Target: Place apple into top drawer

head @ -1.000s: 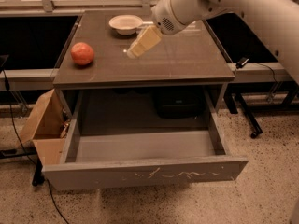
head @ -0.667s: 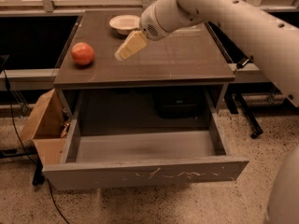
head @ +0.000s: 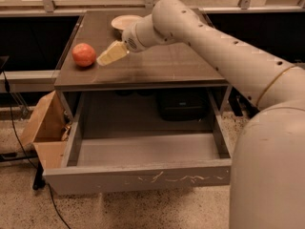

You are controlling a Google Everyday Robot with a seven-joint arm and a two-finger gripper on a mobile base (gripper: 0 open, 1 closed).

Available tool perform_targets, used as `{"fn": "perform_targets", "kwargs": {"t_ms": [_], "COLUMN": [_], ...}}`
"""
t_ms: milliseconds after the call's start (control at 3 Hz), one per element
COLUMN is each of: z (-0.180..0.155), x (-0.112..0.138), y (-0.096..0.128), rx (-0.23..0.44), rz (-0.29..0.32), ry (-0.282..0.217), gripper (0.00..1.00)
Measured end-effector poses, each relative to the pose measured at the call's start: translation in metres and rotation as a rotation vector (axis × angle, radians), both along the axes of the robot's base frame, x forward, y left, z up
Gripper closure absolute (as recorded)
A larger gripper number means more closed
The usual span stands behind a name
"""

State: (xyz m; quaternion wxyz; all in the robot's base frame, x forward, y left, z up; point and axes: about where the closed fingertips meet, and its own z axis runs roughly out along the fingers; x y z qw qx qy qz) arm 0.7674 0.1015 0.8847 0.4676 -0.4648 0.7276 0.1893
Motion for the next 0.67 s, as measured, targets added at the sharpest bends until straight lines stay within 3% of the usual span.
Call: {"fn": "perform_targets", "kwargs": {"t_ms": [667], "z": [-0.011], "x": [0.02], "y": [0.057], "rx": [0.094], "rz": [0.075], "ry": [-0.023], "gripper": [0.0]}}
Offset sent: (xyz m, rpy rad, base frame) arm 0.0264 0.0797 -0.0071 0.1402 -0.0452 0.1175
